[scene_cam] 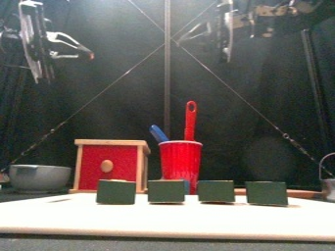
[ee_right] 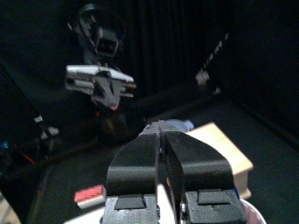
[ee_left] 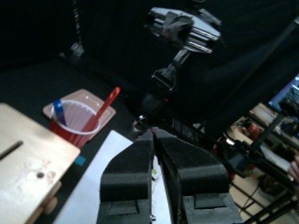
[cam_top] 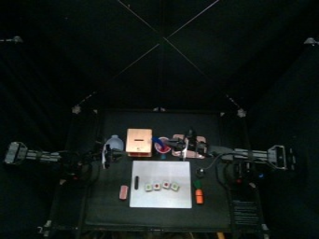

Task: Open drawer

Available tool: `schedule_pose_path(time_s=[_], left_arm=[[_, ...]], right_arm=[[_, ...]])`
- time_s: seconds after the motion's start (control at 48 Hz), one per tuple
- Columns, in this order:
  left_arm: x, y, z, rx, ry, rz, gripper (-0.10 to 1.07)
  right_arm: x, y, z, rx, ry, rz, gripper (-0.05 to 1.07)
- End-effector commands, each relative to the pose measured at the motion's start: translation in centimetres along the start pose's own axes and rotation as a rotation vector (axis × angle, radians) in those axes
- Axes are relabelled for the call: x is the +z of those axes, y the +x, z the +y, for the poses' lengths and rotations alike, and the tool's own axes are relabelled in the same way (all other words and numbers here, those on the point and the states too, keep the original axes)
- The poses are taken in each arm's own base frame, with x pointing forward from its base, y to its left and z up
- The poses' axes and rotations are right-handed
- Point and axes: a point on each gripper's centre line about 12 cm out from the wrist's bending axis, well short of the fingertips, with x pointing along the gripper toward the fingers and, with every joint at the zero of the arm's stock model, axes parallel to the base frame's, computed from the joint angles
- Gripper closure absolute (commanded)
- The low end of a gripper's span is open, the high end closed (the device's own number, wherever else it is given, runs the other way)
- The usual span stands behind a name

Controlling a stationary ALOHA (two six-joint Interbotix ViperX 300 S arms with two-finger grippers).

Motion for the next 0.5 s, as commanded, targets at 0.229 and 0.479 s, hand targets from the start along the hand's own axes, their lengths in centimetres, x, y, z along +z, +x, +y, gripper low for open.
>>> schedule_pose_path(time_s=[0.229,0.479], left_arm=[[-0.5,0.7,0.6,0.105,-0.27,0.021,0.06],[-2.3,1.2,2.3,0.255,-0.51,0.067,0.0]], right_arm=[[0.7,8.8,-1.3,-0.05,0.007,0.237,0.98],[-1.3,15.0,-4.1,-0.101,0.029,0.45,0.98]])
